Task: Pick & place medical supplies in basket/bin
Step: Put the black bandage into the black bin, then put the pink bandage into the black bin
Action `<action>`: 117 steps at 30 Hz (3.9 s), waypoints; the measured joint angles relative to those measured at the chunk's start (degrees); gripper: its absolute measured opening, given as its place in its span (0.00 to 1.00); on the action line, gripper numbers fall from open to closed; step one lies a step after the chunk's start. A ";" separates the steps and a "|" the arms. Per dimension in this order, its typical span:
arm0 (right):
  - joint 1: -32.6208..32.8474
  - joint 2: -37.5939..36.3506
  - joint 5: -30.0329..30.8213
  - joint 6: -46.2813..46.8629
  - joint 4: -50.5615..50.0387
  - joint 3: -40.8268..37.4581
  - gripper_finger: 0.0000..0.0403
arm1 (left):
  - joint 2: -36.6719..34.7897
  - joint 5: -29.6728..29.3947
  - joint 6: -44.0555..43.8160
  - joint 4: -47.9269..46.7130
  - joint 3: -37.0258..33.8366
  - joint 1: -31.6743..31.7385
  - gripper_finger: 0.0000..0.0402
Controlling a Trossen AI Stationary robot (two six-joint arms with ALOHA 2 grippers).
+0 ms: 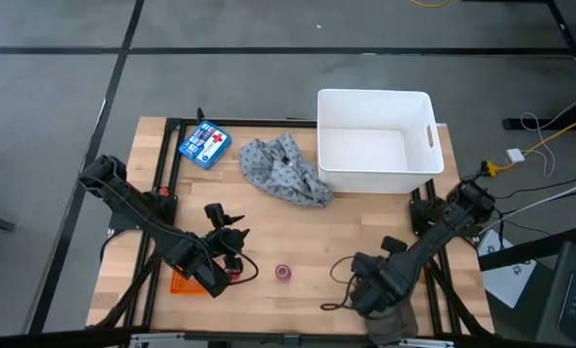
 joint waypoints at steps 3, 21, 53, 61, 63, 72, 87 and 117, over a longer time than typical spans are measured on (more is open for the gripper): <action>1.28 0.00 -0.74 1.37 6.57 -3.53 0.07 | 0.00 0.00 -0.02 -0.01 0.00 -0.01 0.47; 1.40 0.00 4.05 4.00 21.70 -14.70 0.18 | 0.00 0.02 -0.04 -0.02 0.00 0.00 0.47; -3.30 0.54 23.84 -12.96 21.36 8.46 0.44 | 0.00 5.78 0.24 0.77 -0.02 -3.30 0.45; -8.33 0.54 23.86 -20.37 23.32 8.46 0.43 | -0.79 3.27 0.12 7.83 -3.04 -11.31 0.38; -9.55 0.86 23.86 -21.97 23.40 8.46 0.43 | -2.00 5.01 -0.94 11.73 -6.01 -12.37 0.37; -11.84 1.03 23.84 -27.39 23.73 8.46 0.43 | -2.29 24.34 -6.37 24.75 -9.01 -10.89 0.37; -12.24 1.03 25.42 -28.95 24.21 8.39 0.43 | 2.51 34.41 -13.11 18.65 -9.05 -7.54 0.37; -22.05 12.12 4.93 -35.97 53.42 1.59 0.43 | -7.28 6.74 -10.42 11.49 -8.94 -15.17 0.36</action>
